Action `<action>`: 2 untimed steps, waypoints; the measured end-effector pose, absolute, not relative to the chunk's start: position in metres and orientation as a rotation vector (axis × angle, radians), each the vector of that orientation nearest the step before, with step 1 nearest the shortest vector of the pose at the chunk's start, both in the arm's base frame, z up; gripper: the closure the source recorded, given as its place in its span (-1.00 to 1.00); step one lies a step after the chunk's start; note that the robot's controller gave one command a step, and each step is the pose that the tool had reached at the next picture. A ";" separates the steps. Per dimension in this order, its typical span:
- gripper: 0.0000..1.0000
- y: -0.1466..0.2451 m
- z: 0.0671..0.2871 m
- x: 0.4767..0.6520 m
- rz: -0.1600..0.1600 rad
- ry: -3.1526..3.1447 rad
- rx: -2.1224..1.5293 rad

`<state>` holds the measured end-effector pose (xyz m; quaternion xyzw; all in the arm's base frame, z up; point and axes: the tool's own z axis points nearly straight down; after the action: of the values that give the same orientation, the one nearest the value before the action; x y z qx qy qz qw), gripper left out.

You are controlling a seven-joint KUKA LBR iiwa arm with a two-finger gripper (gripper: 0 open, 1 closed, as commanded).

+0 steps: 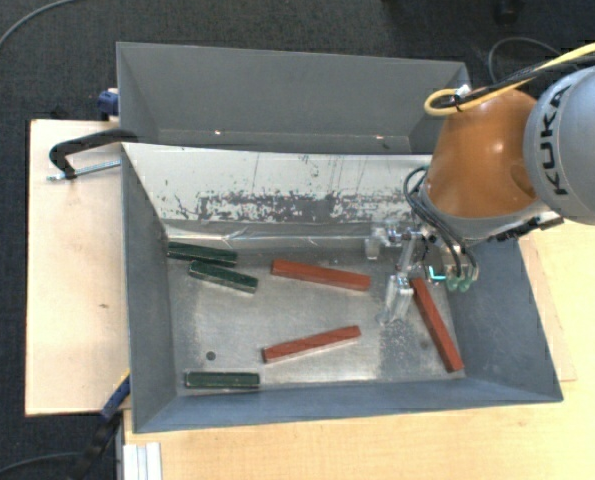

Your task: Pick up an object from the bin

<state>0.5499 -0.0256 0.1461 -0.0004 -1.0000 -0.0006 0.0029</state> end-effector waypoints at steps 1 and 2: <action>-1.00 0.009 0.069 0.533 -0.003 -3.144 -0.134; -1.00 0.092 0.072 0.517 -0.005 -3.140 0.161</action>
Offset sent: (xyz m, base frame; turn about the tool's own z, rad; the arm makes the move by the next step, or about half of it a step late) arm -0.0175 0.0327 -0.0761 0.0848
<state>0.5174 0.0917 0.0717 0.0513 -0.9987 -0.0017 -0.0011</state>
